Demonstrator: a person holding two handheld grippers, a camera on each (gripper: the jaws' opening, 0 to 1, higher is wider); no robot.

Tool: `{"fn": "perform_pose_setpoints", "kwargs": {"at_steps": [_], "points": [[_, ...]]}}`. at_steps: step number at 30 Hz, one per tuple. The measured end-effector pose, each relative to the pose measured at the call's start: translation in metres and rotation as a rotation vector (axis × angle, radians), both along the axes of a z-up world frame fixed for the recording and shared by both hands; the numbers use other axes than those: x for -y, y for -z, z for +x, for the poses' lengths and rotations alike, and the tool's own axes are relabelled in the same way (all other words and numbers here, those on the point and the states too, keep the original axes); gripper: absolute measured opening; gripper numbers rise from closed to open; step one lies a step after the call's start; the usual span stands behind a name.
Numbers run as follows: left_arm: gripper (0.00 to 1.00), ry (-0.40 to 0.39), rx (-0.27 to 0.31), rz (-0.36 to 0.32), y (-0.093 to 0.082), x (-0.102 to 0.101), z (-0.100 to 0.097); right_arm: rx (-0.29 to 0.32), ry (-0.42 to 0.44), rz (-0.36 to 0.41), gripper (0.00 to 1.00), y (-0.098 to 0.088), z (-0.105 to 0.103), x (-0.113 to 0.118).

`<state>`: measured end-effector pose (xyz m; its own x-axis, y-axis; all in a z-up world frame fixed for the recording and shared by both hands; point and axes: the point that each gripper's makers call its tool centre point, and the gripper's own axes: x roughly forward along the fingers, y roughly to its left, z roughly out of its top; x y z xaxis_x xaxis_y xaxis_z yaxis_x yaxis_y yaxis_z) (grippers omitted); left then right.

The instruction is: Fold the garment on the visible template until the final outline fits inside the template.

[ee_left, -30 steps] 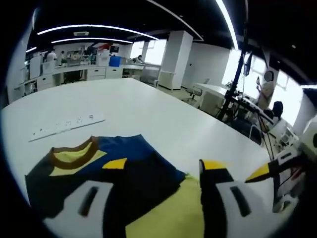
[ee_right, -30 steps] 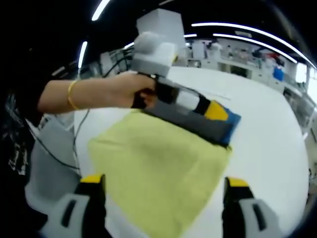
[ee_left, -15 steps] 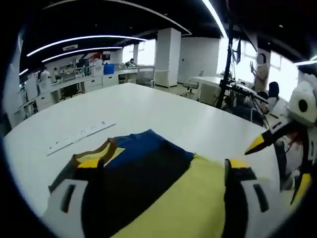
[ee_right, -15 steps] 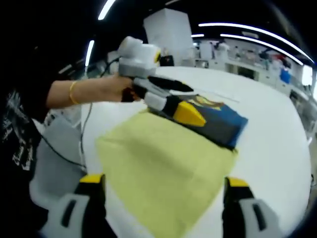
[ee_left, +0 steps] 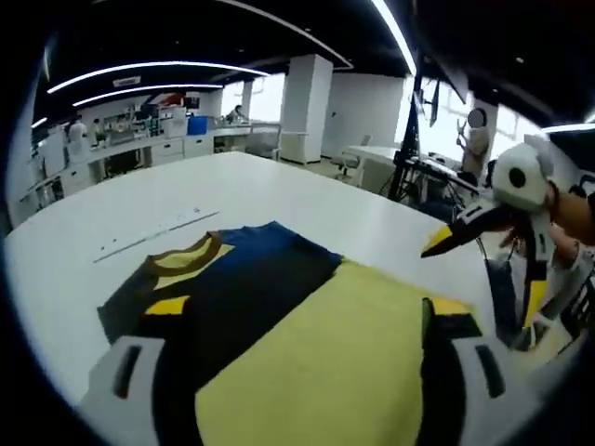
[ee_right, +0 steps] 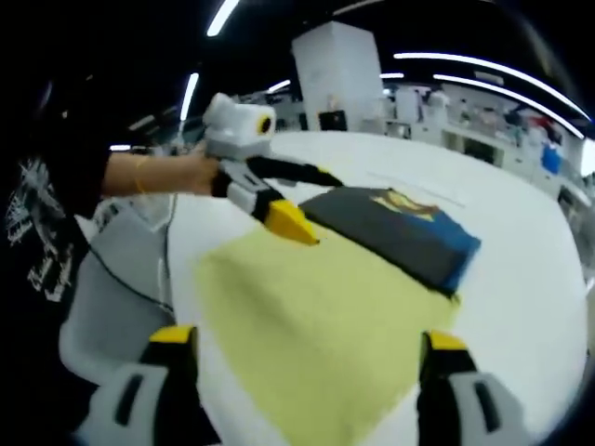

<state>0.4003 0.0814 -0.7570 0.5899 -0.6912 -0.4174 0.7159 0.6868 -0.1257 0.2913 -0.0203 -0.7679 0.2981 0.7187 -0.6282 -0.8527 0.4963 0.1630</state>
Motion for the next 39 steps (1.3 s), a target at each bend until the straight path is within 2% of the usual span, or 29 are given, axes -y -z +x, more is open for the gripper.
{"fn": "perform_pose_setpoints", "kwargs": {"at_steps": [4, 15, 20, 27, 34, 39], "points": [[0.99, 0.012, -0.004, 0.013, 0.002, -0.011, -0.022, -0.002, -0.009, 0.005, 0.99, 0.001, -0.003, -0.003], [0.98, 0.022, -0.001, -0.016, 0.000, -0.036, -0.068, -0.006, -0.038, -0.015, 0.99, 0.008, -0.016, -0.004], [0.96, 0.028, -0.014, -0.009, 0.005, -0.049, -0.092, -0.008, -0.033, -0.026, 0.99, 0.010, -0.019, -0.002], [0.92, 0.027, -0.026, -0.018, 0.009, -0.060, -0.114, -0.007, -0.014, -0.020, 0.99, 0.019, -0.023, 0.001], [0.88, 0.052, -0.033, 0.018, 0.017, -0.062, -0.139, -0.010, -0.026, -0.067, 0.99, 0.033, -0.031, 0.010], [0.86, 0.064, -0.045, 0.068, 0.031, -0.073, -0.152, -0.013, -0.031, -0.114, 0.99, 0.042, -0.036, 0.017]]}}
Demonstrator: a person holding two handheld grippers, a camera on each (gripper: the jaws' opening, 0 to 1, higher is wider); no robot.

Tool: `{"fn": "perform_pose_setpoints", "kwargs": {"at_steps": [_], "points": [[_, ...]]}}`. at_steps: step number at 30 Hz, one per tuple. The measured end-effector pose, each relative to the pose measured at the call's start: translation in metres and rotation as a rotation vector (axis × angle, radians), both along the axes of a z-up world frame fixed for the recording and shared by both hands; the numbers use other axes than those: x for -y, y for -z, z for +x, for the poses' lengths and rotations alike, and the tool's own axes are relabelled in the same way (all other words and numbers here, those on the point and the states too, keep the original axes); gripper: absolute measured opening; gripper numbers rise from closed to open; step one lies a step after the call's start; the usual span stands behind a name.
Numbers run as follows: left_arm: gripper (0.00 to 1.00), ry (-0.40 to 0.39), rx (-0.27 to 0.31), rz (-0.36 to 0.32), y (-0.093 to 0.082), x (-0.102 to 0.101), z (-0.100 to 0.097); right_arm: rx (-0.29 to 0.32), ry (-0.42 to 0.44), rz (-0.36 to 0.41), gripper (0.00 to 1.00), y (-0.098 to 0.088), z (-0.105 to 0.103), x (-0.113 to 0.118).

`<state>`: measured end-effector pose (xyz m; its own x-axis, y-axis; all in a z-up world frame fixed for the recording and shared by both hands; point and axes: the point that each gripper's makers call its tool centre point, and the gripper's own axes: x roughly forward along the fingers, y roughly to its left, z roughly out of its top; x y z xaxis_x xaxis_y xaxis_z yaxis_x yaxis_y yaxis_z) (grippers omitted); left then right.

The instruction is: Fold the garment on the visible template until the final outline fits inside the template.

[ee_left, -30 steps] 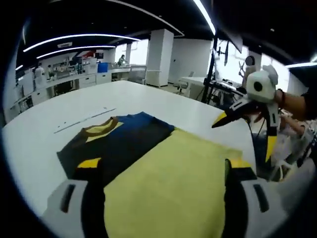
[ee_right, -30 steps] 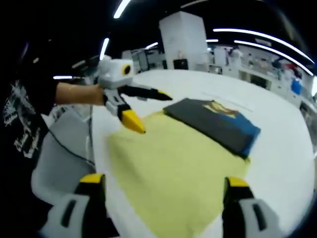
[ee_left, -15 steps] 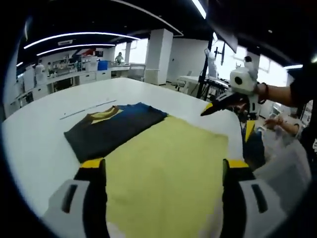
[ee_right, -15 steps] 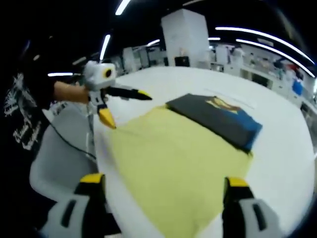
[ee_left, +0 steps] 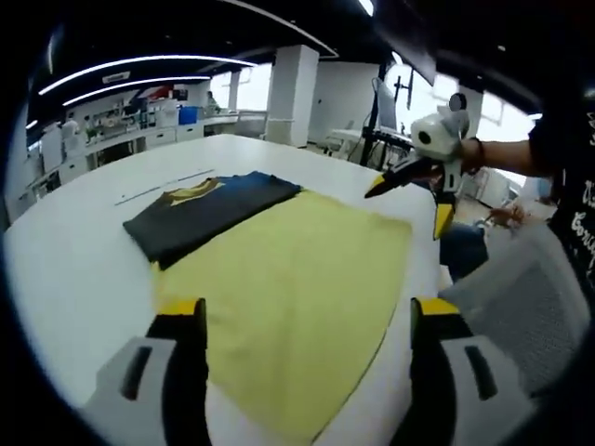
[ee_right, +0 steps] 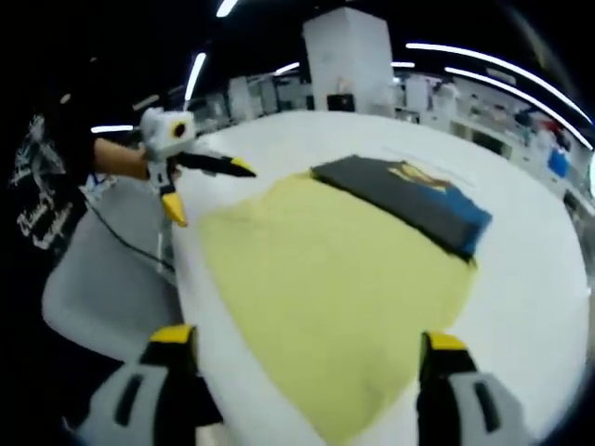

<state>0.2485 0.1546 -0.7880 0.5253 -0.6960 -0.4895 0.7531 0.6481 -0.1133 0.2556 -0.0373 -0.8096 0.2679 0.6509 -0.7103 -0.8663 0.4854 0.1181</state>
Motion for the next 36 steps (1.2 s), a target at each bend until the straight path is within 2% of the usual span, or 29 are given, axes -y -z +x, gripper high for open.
{"fn": "perform_pose_setpoints", "kwargs": {"at_steps": [12, 17, 22, 29, 36], "points": [[0.75, 0.002, -0.025, 0.047, 0.017, -0.021, -0.017, -0.017, 0.012, -0.025, 0.94, 0.015, -0.010, 0.008], [0.70, 0.013, -0.041, 0.058, 0.023, -0.023, -0.026, -0.006, 0.009, -0.044, 0.90, 0.021, -0.009, 0.012], [0.64, 0.017, -0.052, 0.067, 0.028, -0.027, -0.028, -0.020, 0.024, -0.042, 0.80, 0.025, -0.010, 0.017], [0.56, 0.041, -0.054, 0.107, 0.034, -0.032, -0.033, -0.009, 0.033, -0.053, 0.72, 0.028, -0.008, 0.024], [0.49, 0.076, -0.043, 0.169, 0.044, -0.038, -0.038, 0.008, 0.003, -0.078, 0.67, 0.030, -0.008, 0.027]]}}
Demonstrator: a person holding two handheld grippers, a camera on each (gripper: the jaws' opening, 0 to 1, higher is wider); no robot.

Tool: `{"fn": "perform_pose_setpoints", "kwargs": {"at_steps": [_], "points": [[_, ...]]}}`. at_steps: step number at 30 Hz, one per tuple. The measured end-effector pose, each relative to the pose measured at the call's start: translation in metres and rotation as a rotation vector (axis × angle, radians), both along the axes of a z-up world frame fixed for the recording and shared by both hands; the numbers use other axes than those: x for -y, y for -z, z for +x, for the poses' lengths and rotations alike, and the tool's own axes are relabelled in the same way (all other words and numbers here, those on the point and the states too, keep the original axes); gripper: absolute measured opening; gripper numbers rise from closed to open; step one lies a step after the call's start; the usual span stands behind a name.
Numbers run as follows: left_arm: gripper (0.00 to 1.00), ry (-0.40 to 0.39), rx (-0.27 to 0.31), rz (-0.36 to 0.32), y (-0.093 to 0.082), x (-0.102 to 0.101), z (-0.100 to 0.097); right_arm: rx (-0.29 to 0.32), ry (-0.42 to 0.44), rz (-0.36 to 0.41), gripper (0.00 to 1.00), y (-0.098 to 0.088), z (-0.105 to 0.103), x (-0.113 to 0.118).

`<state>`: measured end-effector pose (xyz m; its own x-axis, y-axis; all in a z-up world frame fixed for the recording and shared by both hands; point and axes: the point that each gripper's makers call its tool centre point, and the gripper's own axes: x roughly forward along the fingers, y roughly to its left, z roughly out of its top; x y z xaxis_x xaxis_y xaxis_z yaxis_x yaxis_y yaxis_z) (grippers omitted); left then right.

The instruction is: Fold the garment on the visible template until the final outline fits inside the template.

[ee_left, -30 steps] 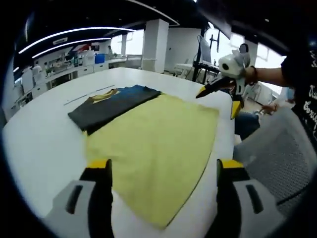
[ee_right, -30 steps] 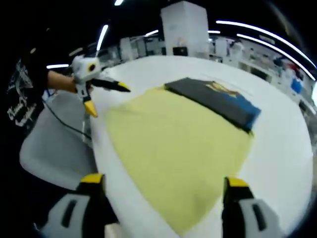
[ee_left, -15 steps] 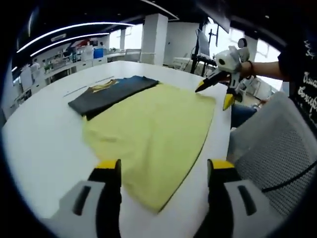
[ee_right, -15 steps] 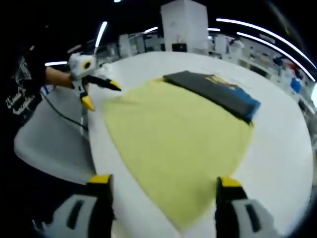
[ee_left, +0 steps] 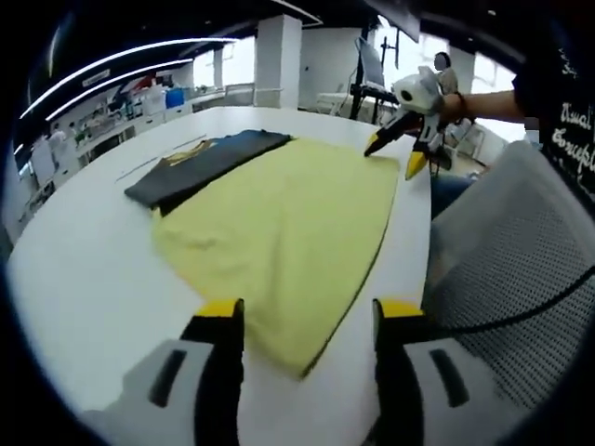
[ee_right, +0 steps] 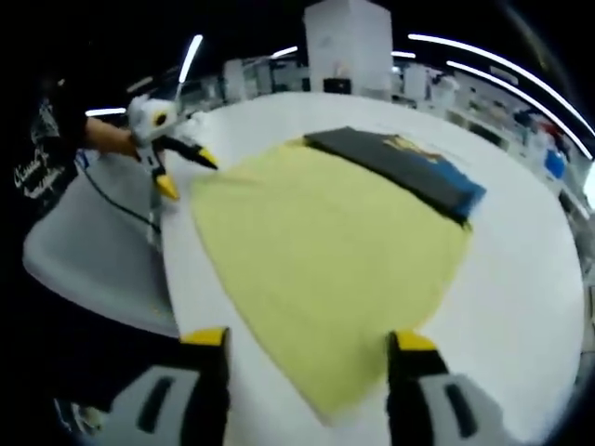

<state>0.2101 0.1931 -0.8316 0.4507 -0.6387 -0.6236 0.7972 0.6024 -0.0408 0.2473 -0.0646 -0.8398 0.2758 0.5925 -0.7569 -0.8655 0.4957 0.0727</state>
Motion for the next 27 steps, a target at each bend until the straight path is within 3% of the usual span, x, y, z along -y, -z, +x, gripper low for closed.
{"fn": "perform_pose_setpoints", "kwargs": {"at_steps": [4, 13, 14, 20, 23, 27], "points": [[0.43, 0.005, 0.002, 0.028, 0.004, -0.005, -0.001, 0.012, -0.024, -0.032, 0.63, 0.003, -0.001, 0.002], [0.38, 0.019, -0.001, 0.081, 0.010, -0.010, -0.003, 0.037, -0.066, -0.100, 0.55, 0.008, 0.004, 0.012], [0.37, 0.026, 0.018, 0.083, 0.009, -0.009, -0.001, 0.041, -0.070, -0.106, 0.54, 0.009, 0.005, 0.013], [0.37, 0.029, 0.012, 0.089, 0.009, -0.011, 0.000, 0.048, -0.083, -0.117, 0.51, 0.009, 0.007, 0.015], [0.27, 0.011, -0.004, 0.086, 0.009, -0.010, 0.002, 0.042, -0.079, -0.117, 0.49, 0.010, 0.008, 0.015], [0.26, 0.021, -0.001, 0.098, 0.006, -0.007, 0.002, 0.042, -0.063, -0.117, 0.43, 0.010, 0.011, 0.017]]}}
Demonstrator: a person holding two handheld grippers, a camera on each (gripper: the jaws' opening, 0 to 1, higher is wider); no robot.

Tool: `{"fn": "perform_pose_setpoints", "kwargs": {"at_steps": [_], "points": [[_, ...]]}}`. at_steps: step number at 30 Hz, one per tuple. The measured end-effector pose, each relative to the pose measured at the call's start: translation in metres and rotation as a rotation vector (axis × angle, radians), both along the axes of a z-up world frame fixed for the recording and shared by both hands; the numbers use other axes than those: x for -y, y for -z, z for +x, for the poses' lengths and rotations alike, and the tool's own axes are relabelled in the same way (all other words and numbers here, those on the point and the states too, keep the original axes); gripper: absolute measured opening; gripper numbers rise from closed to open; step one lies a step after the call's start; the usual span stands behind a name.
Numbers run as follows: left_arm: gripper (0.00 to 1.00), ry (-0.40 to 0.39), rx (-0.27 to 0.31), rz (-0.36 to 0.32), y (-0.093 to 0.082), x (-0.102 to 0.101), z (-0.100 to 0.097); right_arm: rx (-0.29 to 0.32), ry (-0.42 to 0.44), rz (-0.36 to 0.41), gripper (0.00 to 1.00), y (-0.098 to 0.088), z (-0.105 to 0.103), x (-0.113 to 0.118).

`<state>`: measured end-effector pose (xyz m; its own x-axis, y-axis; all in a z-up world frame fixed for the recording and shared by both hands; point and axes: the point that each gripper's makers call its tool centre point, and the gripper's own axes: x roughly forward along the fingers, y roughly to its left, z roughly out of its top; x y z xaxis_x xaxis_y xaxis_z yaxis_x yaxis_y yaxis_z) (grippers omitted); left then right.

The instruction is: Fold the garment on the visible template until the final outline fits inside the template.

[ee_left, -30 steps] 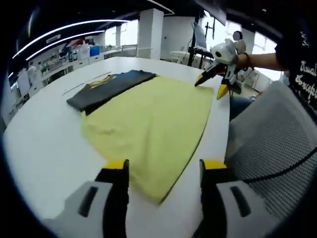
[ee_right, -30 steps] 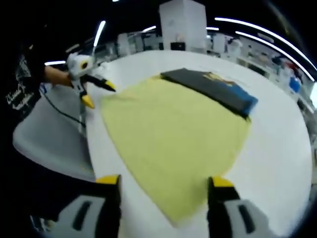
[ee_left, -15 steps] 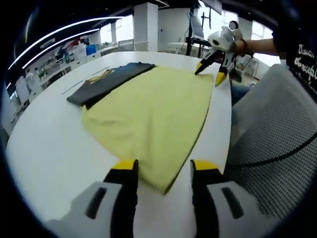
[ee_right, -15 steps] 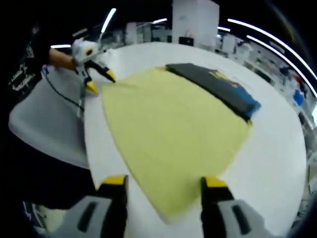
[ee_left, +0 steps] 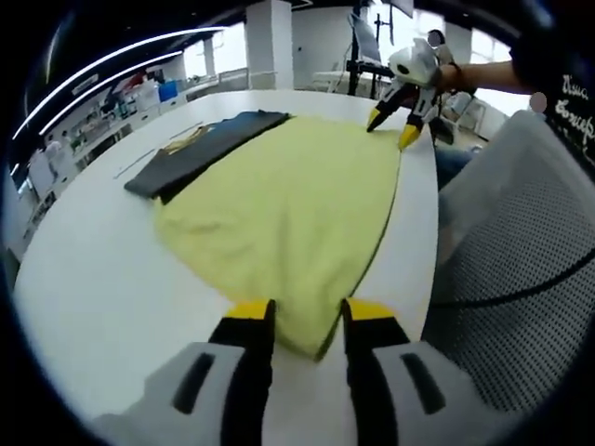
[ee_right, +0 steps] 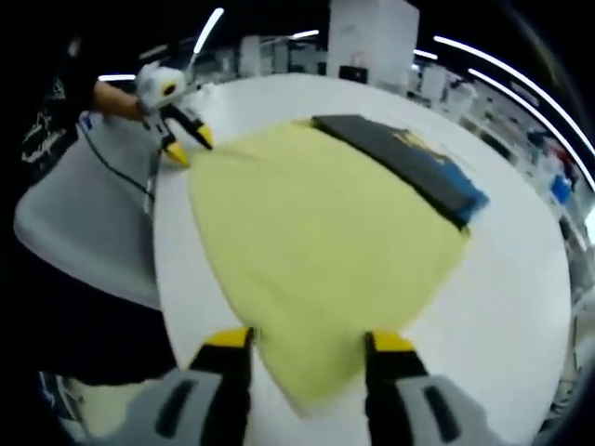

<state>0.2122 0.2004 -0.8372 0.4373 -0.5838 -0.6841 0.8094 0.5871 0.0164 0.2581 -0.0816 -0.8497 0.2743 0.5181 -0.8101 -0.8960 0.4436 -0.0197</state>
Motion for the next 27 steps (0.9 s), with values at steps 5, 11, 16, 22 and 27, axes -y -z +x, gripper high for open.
{"fn": "perform_pose_setpoints", "kwargs": {"at_steps": [5, 11, 16, 22, 27], "points": [[0.17, -0.004, 0.007, 0.007, 0.000, -0.001, 0.002, 0.007, 0.008, 0.002, 0.26, -0.001, 0.003, 0.000], [0.07, -0.038, 0.010, 0.014, 0.000, -0.004, 0.008, 0.010, -0.006, -0.001, 0.16, -0.001, 0.001, -0.003], [0.04, -0.043, 0.020, 0.027, 0.000, -0.005, 0.008, 0.014, -0.003, -0.011, 0.08, -0.001, 0.003, -0.003], [0.01, -0.057, 0.022, 0.030, -0.002, -0.010, 0.010, 0.015, -0.002, -0.014, 0.01, -0.001, 0.005, 0.000], [0.01, -0.065, 0.019, 0.006, -0.005, -0.011, 0.008, 0.011, -0.003, -0.028, 0.00, 0.000, 0.002, 0.002]]}}
